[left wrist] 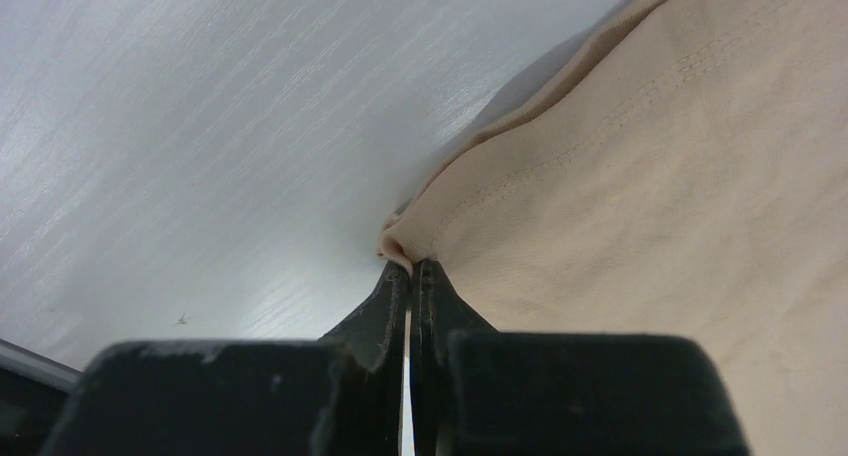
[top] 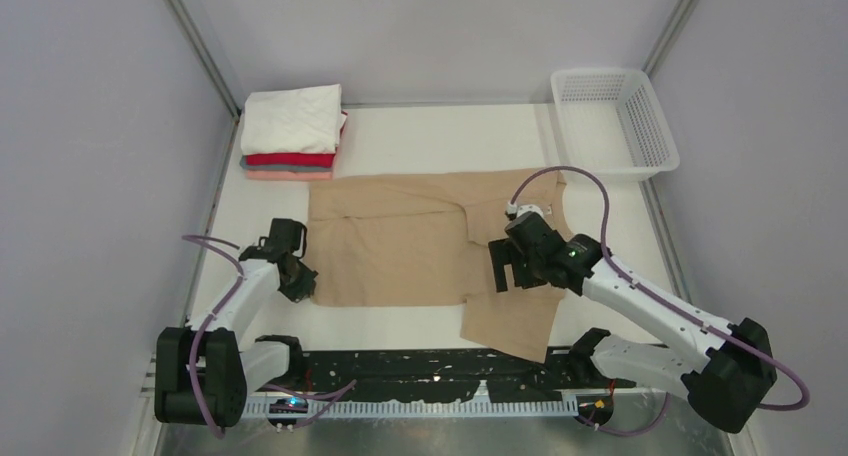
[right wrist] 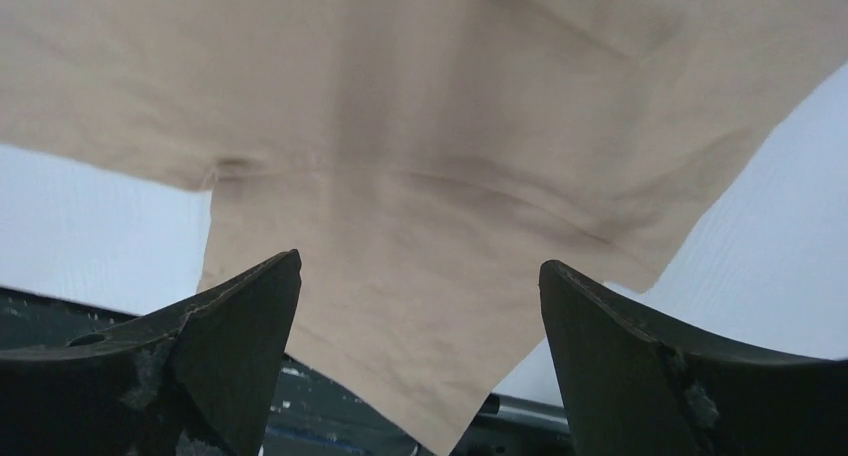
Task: Fold and stack the t-shirts
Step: Grab the side of the flattened tshirt closest away from the robot with both arms
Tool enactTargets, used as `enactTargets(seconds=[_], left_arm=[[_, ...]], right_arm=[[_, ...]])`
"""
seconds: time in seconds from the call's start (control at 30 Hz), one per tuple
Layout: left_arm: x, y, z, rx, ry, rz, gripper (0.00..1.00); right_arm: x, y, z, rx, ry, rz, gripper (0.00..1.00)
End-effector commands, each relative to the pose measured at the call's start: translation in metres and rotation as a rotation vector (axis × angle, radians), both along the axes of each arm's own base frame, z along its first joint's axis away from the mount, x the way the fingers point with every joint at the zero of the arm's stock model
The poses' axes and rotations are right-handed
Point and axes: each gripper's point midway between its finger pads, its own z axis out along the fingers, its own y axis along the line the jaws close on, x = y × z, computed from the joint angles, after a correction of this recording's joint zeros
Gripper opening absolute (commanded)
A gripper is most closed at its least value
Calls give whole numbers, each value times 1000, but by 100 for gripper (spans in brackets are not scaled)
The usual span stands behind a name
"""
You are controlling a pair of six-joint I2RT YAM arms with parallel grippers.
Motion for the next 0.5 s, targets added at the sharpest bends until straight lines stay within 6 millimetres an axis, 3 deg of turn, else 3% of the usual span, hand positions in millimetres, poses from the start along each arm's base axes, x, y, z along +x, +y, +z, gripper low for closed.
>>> enactTargets(seconds=[0.0,0.13,0.27,0.47], left_arm=[[6,3,0,14,-7,-6,0],[6,3,3,19,5,-12,0],[8,2,4,12,9,-22,0],[7,-1,3,0,12,-33,0]], right_arm=[[-51,17,-22,-24,197,96,90],[-87,22,-43,-49,318,138,81],[-110,23,-56,-35,389,152,72],[-124,29,-80,-36,463,149,66]])
